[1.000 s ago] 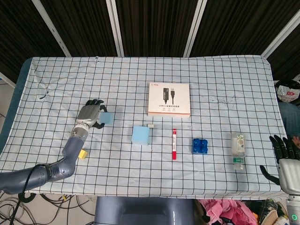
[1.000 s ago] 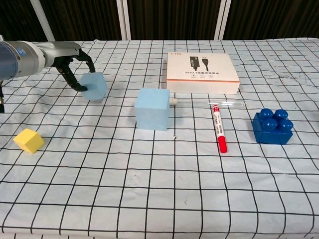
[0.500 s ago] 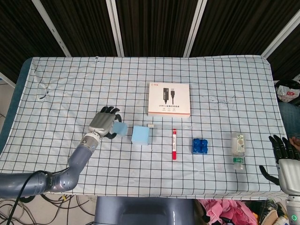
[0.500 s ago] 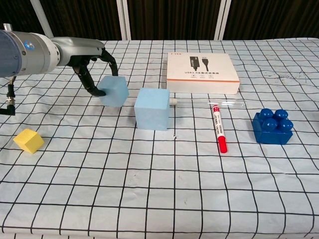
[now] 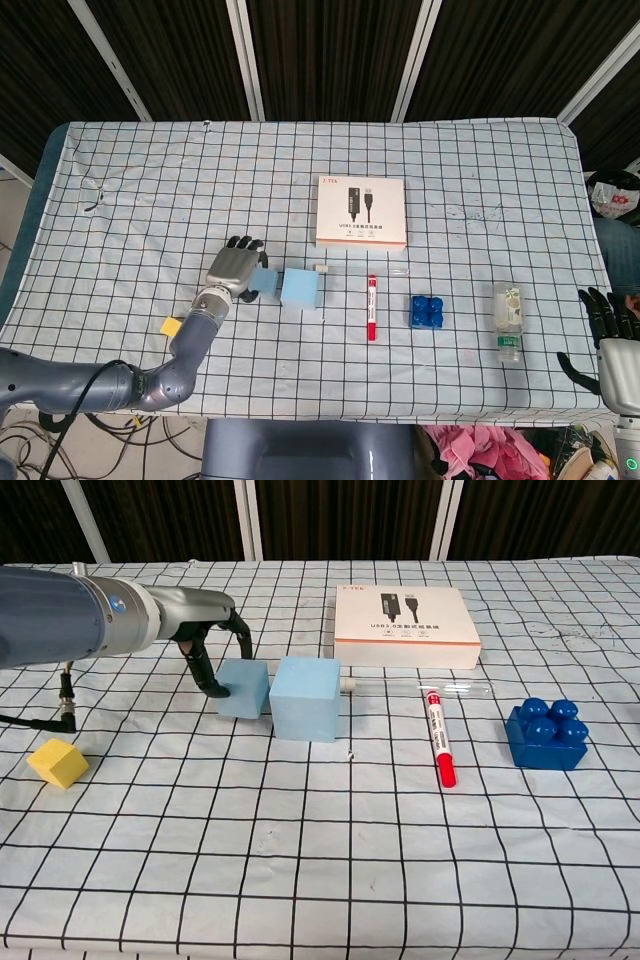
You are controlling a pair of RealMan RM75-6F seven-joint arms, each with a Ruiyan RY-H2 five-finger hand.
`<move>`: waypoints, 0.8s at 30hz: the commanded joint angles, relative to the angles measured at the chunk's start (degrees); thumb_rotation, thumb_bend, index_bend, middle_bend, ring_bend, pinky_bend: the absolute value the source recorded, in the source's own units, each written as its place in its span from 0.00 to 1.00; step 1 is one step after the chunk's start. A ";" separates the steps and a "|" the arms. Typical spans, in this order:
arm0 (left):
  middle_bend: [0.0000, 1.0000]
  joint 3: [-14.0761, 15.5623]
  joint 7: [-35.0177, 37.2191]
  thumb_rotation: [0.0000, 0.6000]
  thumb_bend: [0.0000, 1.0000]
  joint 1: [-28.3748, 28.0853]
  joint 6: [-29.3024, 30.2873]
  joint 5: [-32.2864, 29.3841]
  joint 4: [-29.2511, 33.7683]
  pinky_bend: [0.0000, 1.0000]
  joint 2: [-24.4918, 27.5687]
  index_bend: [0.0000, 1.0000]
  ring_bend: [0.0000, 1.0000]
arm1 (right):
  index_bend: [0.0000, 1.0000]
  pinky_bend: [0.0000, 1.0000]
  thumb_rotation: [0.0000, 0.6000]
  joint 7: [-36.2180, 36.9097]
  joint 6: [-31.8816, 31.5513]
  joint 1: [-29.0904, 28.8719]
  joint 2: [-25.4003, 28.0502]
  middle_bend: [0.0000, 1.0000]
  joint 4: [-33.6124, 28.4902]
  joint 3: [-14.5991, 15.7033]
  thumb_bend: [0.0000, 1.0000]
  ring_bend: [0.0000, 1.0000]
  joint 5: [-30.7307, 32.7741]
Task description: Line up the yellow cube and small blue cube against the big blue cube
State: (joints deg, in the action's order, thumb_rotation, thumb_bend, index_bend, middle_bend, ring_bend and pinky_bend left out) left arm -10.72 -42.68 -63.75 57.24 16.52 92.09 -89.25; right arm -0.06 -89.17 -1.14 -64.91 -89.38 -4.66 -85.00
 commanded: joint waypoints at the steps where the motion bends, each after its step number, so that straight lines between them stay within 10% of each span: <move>1: 0.11 -0.07 -0.64 1.00 0.35 -0.59 0.71 -0.85 -0.31 0.00 -0.79 0.45 0.00 | 0.00 0.11 1.00 0.03 -0.05 0.01 0.01 0.04 0.03 -0.01 0.22 0.00 -0.08; 24: 0.11 -1.49 -1.72 1.00 0.35 -1.30 3.03 -2.05 -2.72 0.00 -4.52 0.45 0.00 | 0.00 0.11 1.00 0.55 0.16 0.14 0.08 0.04 0.33 -0.25 0.22 0.00 0.17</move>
State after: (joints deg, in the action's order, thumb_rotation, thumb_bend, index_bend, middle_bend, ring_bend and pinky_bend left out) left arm -12.18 -44.43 -65.07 60.27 14.46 89.41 -93.74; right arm 0.50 -89.01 -1.00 -64.83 -89.04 -4.91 -84.83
